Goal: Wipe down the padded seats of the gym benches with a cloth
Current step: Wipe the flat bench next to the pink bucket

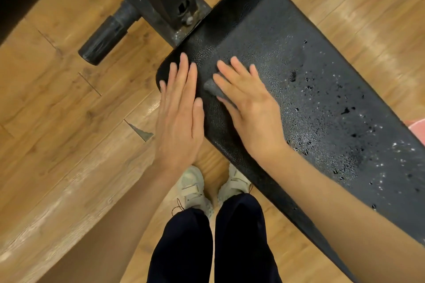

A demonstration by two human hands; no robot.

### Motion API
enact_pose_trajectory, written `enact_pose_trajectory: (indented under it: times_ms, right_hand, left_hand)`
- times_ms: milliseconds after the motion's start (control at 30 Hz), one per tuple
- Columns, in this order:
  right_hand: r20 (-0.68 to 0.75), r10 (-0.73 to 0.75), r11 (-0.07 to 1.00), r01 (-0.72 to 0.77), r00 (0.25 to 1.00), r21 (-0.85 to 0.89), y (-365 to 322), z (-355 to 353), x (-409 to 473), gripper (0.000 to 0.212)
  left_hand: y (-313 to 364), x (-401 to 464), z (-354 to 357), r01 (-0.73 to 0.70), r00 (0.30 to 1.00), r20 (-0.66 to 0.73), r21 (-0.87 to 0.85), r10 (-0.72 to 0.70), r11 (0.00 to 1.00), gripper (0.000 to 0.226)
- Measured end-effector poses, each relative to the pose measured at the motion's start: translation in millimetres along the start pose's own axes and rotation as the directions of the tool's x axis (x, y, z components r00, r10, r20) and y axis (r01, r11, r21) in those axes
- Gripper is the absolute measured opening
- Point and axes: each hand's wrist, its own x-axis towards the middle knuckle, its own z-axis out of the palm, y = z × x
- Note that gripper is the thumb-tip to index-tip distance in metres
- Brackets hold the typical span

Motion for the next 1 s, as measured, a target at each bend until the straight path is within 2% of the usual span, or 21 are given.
enact_pose_trajectory:
  times_ms: [33,100,200,367,500,567,633,700,767,833,933,1000]
  right_hand:
    - [0.017,0.007,1.000,-0.007,1.000,0.001,-2.0,-1.6,-12.6,0.033]
    - [0.129,-0.070,0.997,0.074,0.989,-0.023,-1.3,-12.3,-60.2,0.032]
    - [0.300,-0.175,0.984,0.163,0.938,0.064,8.4,-32.7,-108.8,0.035]
    - [0.219,-0.220,0.975,0.206,0.951,0.085,-5.7,-9.0,-69.5,0.030]
    - [0.323,-0.346,0.936,0.349,0.881,0.051,19.9,-37.2,-103.4,0.035]
    - [0.364,-0.338,0.940,0.333,0.868,0.078,28.0,-53.2,-117.4,0.038]
    - [0.347,-0.342,0.938,0.337,0.873,0.076,31.7,-48.9,-106.6,0.037]
    - [0.267,-0.294,0.955,0.293,0.918,0.044,30.3,-30.2,-71.3,0.036]
    - [0.145,-0.177,0.983,0.181,0.974,-0.015,26.9,-13.9,-36.4,0.037]
    - [0.079,-0.065,0.997,0.068,0.995,-0.040,19.8,-7.7,-34.2,0.036]
    - [0.170,-0.044,0.993,0.063,0.984,-0.105,7.3,-19.0,-91.6,0.044]
    - [0.231,-0.065,0.997,0.073,0.971,-0.025,7.9,-30.0,-121.8,0.043]
  left_hand:
    - [2.5,8.6,0.8,-0.035,0.999,0.005,0.001,0.035,0.999,0.050]
    - [7.6,25.4,3.5,-0.092,0.996,0.015,0.009,0.091,0.996,0.050]
    - [13.1,40.9,9.4,-0.115,0.993,0.042,0.028,0.114,0.993,0.049]
    - [12.0,42.2,10.6,-0.114,0.992,0.065,0.057,0.111,0.992,0.047]
    - [12.2,42.9,9.2,-0.134,0.988,0.087,0.062,0.128,0.989,0.048]
    - [11.2,41.9,10.4,-0.126,0.990,0.079,0.077,0.120,0.989,0.048]
    - [11.4,41.4,12.3,-0.118,0.991,0.069,0.104,0.112,0.987,0.049]
    - [11.7,41.5,12.7,-0.119,0.991,0.079,0.122,0.110,0.985,0.049]
    - [11.1,41.6,11.6,-0.127,0.988,0.100,0.128,0.115,0.984,0.049]
    - [11.5,42.2,11.9,-0.127,0.988,0.110,0.138,0.112,0.982,0.050]
    - [13.1,41.7,12.9,-0.113,0.990,0.105,0.160,0.097,0.981,0.050]
    - [13.2,41.3,13.0,-0.112,0.991,0.097,0.172,0.097,0.979,0.051]
